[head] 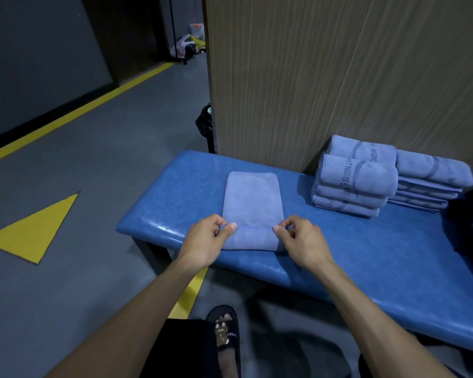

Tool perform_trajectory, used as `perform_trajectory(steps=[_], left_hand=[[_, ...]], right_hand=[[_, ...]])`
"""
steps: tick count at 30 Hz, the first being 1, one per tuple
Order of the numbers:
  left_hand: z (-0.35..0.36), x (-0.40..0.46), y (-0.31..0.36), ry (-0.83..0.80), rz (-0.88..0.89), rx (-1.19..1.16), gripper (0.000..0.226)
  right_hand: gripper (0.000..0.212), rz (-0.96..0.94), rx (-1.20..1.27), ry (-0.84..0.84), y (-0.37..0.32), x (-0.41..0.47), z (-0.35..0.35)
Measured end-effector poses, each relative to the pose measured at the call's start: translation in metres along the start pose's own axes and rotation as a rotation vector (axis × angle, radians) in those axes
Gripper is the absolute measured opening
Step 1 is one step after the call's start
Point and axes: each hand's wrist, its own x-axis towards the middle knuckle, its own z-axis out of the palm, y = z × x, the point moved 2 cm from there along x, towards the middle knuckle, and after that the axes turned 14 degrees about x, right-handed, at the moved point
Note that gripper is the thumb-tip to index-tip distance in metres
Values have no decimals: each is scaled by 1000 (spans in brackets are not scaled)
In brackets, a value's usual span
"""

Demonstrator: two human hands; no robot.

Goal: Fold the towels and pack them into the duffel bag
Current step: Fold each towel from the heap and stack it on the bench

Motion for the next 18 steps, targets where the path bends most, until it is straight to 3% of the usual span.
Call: perform_trajectory(steps=[5, 9, 14, 18], left_hand=[[1, 4, 3, 9, -51, 90, 37], [0, 2, 7, 70, -8, 221, 29], [-7, 2, 5, 180, 275, 241, 5], [-12, 4, -3, 174, 466, 311, 20]], right_hand=[[24, 39, -69, 23, 0, 3, 1], [24, -45, -229, 55, -9, -6, 3], [12, -446, -390, 193, -14, -11, 6], [9, -707, -579, 125, -12, -9, 12]])
